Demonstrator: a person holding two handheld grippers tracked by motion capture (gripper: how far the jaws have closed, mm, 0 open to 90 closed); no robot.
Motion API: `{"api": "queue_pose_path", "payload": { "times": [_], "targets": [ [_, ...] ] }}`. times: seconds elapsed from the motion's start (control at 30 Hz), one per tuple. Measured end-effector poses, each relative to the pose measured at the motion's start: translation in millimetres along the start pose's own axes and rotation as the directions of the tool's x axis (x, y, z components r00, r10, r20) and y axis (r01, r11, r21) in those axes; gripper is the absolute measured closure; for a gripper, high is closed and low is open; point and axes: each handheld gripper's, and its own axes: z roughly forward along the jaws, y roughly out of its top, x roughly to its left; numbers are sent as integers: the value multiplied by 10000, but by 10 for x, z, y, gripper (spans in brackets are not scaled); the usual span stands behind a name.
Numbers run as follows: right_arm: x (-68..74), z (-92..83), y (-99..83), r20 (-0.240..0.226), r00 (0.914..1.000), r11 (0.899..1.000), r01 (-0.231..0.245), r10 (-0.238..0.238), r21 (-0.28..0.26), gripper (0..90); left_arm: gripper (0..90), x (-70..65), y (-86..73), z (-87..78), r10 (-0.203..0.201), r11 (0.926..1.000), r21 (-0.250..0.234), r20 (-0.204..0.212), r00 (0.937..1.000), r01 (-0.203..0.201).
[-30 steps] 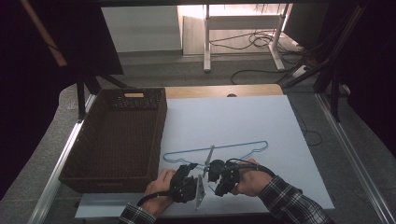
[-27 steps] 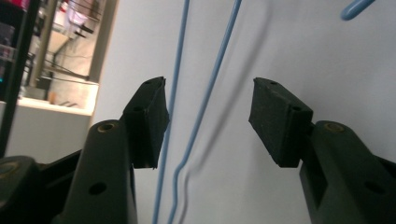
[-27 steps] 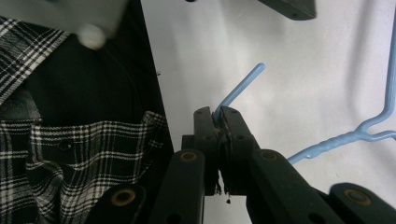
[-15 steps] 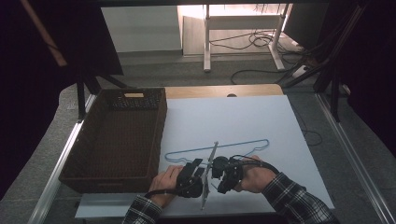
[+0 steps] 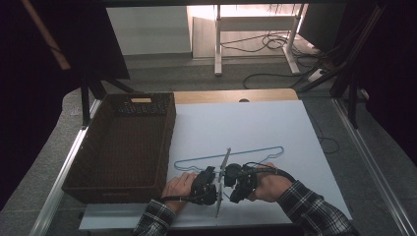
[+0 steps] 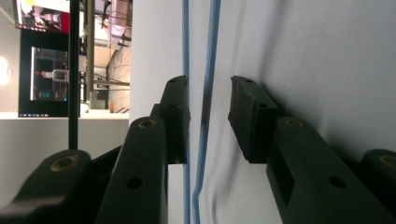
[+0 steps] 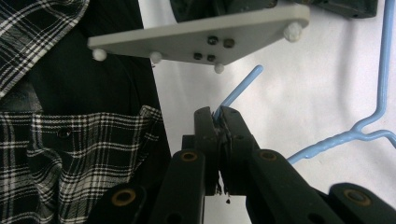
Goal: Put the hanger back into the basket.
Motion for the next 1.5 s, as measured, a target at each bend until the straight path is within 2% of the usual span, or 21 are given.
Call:
{"api": "queue_pose_path", "payload": {
  "times": [0.2, 0.27, 0.43, 0.47, 0.7, 0.73, 0.93, 1.0, 1.03, 1.07, 1.1, 1.13, 1.17, 1.2, 1.23, 1.27, 1.3, 1.4, 1.43, 1.47, 1.5],
  "targets": [
    [1, -17, 0, 68, 10000, 10000, 69, -69, -20, 866, 806, 3, -18, 22, 193, 9998, 30, -44, 9998, -192],
    [1, -21, -1, 61, 9999, 10000, 90, -90, -14, 866, 852, 14, -23, 24, 42, 9999, -153, -92, 9999, -44],
    [-2, -41, -12, -9, 10000, 10000, 53, -53, -15, 866, 872, 21, -25, 11, 297, 9994, -184, -98, 9995, -299],
    [-3, -57, -20, 19, 10000, 10000, 54, -54, -40, 865, 874, 30, -23, 14, 112, 9992, -375, -46, 9999, -114],
    [-18, -116, -54, 87, 10000, 9998, 14, -12, -175, 829, 879, 64, -21, 10, -115, 9983, -566, 86, 9999, 119],
    [-33, -149, -71, 412, 9991, 9993, -41, 56, -368, 693, 880, 102, -19, -8, -104, 9989, -466, 203, 9997, 113],
    [-54, -325, -145, 836, 9955, 9895, -318, 439, -1408, 409, 881, 190, -15, -23, -564, 9967, -560, 436, 9975, 588],
    [-47, -379, -169, 1140, 9926, 9861, -234, 426, -1645, 351, 881, 214, -14, -25, -756, 9953, -566, 568, 9955, 788],
    [-31, -460, -211, 1586, 9868, 9794, 10, 316, -2019, 248, 881, 239, -12, -23, -889, 9940, -574, 697, 9936, 930],
    [-31, -460, -211, 1586, 9868, 9794, 10, 316, -2019, 248, 881, 239, -12, -23, -889, 9940, -574, 697, 9936, 930],
    [-21, -489, -230, 1854, 9823, 9776, 140, 257, -2098, 203, 881, 263, -12, -24, -1025, 9925, -592, 773, 9917, 1072],
    [5, -574, -293, 2730, 9620, 9688, 574, 109, -2410, 135, 880, 300, -13, -21, -1291, 9888, -632, 937, 9872, 1353],
    [12, -604, -320, 2911, 9565, 9662, 581, 181, -2512, 122, 880, 318, -13, -16, -1495, 9852, -684, 1092, 9827, 1574],
    [12, -604, -320, 2911, 9565, 9662, 581, 181, -2512, 122, 880, 318, -13, -16, -1495, 9852, -684, 1092, 9827, 1574],
    [7, -683, -409, 3387, 9398, 9581, 545, 459, -2811, 88, 880, 368, -12, -12, -1908, 9762, -775, 1376, 9719, 2026],
    [3, -708, -442, 3519, 9344, 9555, 521, 561, -2905, 88, 880, 402, -12, -10, -2143, 9701, -820, 1540, 9646, 2286],
    [-2, -741, -489, 3643, 9283, 9518, 427, 746, -3036, 88, 880, 467, -12, -25, -2017, 9747, -609, 1759, 9635, 2151],
    [-45, -834, -654, 3990, 9087, 9353, 283, 1230, -3527, 88, 880, 620, 9, -31, -2817, 9500, -598, 2586, 9240, 3064],
    [-51, -851, -693, 4066, 9025, 9328, 150, 1424, -3600, 89, 880, 677, 17, -30, -3147, 9369, -539, 3004, 9004, 3454],
    [-51, -851, -693, 4066, 9025, 9328, 150, 1424, -3600, 89, 881, 677, 17, -30, -3147, 9369, -539, 3004, 9004, 3454],
    [-89, -884, -816, 4082, 8937, 9230, -168, 1863, -3844, 91, 881, 776, 29, -17, -3739, 9071, -454, 3698, 8505, 4185]
  ]
}}
